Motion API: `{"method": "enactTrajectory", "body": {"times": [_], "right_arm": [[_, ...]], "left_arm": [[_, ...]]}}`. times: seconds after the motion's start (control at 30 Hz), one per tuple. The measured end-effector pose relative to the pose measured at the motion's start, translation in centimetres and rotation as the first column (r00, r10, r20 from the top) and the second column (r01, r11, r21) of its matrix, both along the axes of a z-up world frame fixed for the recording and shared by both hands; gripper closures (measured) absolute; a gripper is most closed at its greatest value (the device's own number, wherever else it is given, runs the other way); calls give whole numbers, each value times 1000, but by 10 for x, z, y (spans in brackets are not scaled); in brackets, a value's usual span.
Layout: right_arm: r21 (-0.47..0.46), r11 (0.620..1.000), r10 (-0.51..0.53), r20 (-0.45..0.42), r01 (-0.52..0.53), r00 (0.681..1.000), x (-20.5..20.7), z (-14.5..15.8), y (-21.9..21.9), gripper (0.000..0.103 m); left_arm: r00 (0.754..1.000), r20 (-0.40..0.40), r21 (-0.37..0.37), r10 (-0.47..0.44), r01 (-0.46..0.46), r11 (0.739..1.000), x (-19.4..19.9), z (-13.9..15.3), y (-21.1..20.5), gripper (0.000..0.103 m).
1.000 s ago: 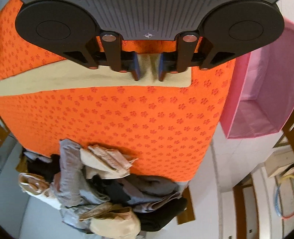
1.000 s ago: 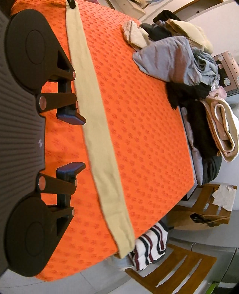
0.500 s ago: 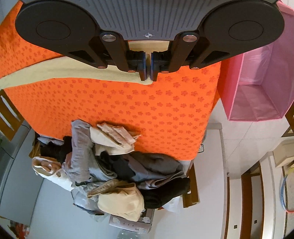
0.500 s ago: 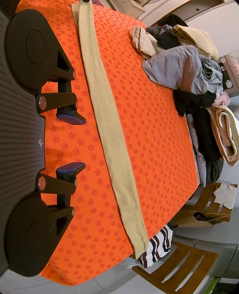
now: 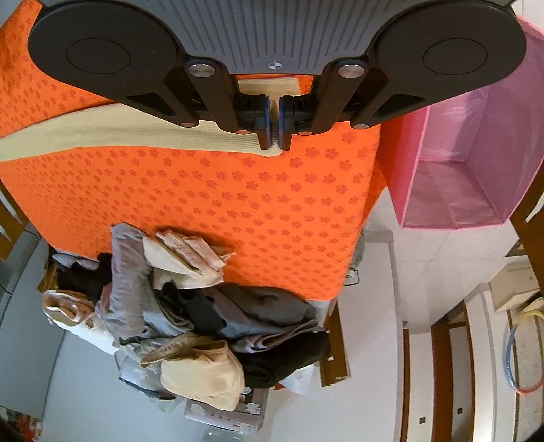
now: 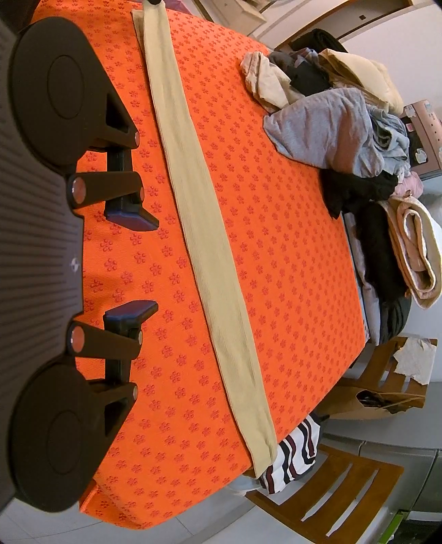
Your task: Fold clothes
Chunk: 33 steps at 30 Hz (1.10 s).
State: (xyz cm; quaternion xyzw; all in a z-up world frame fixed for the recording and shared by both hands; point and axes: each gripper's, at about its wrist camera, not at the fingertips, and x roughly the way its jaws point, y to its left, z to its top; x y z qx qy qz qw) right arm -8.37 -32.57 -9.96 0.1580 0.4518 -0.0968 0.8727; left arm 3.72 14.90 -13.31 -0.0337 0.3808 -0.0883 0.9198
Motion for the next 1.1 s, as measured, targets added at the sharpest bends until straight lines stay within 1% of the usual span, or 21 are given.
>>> {"method": "enactTrajectory", "body": {"times": [0.33,0.43,0.57,0.67,0.77,0.8,0.83,0.9,1.0,1.1], "right_arm": [[6,1000,-8,3,8,1000,-1,-2,-2,52],[7,1000,-11,0,11,1000,-1,-4,-3,52],[10,1000,-13,0,13,1000,-2,-5,-4,52],[15,1000,-18,0,18,1000,-3,-6,-6,52],[19,1000,-20,-3,20,1000,-4,-8,-9,52],[19,1000,-17,-3,17,1000,-3,-8,-10,52],[18,1000,-15,-3,15,1000,-3,-8,-11,52],[15,1000,0,-3,0,1000,-2,-7,-15,51],[5,999,41,-3,-41,999,2,-7,-23,51],[-13,993,117,-3,-117,993,11,-6,-34,51]], "left_arm": [[999,-21,44,43,-42,998,1,-7,7,96],[999,-27,65,44,-42,997,3,-10,5,96],[997,-68,89,46,-40,995,6,-23,4,95],[998,-55,108,37,-30,994,5,-25,1,94],[997,-56,116,48,-41,992,6,-24,1,87],[997,-56,120,52,-45,992,7,-24,2,79],[997,-56,119,60,-53,992,7,-24,2,74],[995,-58,108,81,-75,991,7,-23,5,56],[991,-50,88,126,-121,989,5,-19,8,54],[985,-27,82,173,-170,982,1,-11,4,54]]}}
